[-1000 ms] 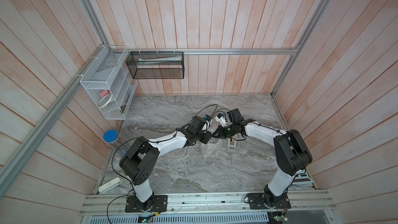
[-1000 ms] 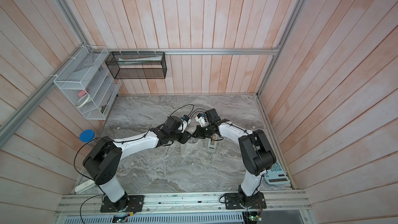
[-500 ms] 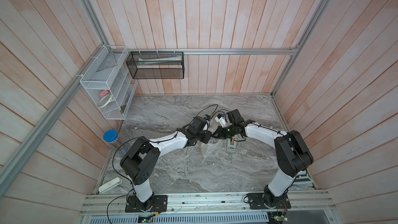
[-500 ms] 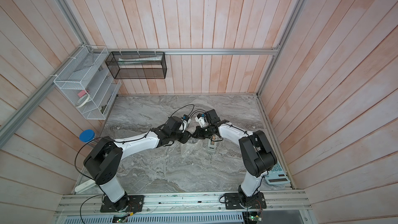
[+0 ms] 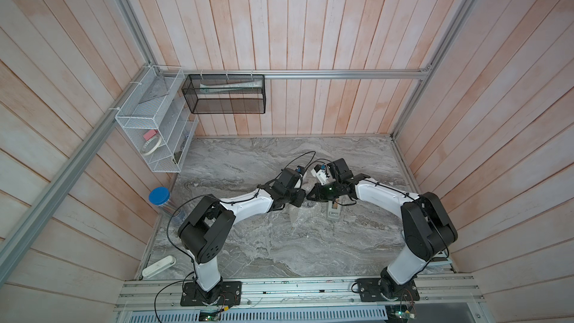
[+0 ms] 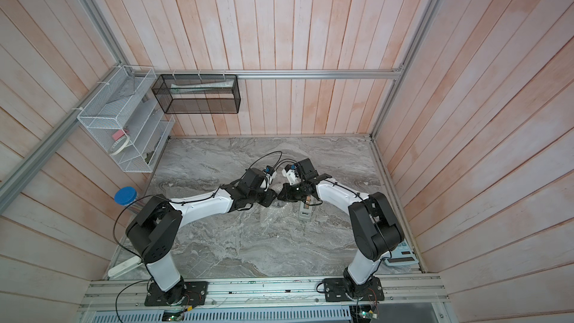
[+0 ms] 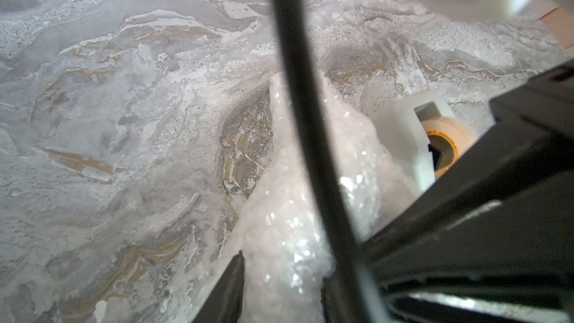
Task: Wrap mugs in bubble wrap
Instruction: Stick the tape on the bubble wrap.
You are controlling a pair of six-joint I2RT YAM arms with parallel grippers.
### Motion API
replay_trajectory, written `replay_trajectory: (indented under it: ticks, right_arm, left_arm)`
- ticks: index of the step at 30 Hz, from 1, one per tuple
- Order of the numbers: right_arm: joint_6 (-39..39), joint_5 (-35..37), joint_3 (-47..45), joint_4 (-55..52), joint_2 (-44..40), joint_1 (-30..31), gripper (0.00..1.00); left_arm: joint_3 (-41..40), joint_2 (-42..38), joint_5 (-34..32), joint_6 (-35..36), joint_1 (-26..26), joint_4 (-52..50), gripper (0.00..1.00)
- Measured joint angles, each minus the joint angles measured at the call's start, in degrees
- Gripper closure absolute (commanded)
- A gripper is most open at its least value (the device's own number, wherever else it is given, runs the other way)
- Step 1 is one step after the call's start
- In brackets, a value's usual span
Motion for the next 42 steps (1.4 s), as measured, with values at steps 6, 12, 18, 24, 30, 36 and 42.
replay_trajectory:
  ticks: [6, 12, 18, 24, 30, 36, 42]
  right_arm:
    - [0.98, 0.35, -0.70, -0.92, -2.23, 0.04, 0.70]
    - [1.27, 2.10, -0.70, -2.49, -3.69, 0.07, 0.64]
    - [1.18, 3.23, -0.68, -3.50, -4.42, 0.20, 0.60]
    - [1.70, 4.09, -0.68, -4.13, -6.38, 0.31, 0.59]
    - [2.43, 3.91, 0.42, -4.26, -7.45, 0.33, 0.59]
    - [3.34, 3.54, 0.44, -4.20, -7.41, 0.33, 0.63]
    - [4.81, 2.89, 0.31, -3.32, -7.41, 0.31, 0.72]
  left_arm:
    - [0.00, 0.02, -0.02, 0.00, 0.00, 0.00, 0.59]
    - [0.00, 0.00, 0.00, 0.00, 0.00, 0.00, 0.60]
    - [0.00, 0.00, -0.02, 0.00, -0.24, 0.02, 0.60]
    - [0.00, 0.00, -0.04, 0.02, -0.33, 0.00, 0.60]
    - [0.00, 0.00, -0.07, 0.02, -0.35, 0.00, 0.60]
    - [0.00, 0.00, -0.22, 0.02, -0.46, 0.00, 0.60]
    - [0.00, 0.00, -0.24, 0.02, -0.55, 0.00, 0.60]
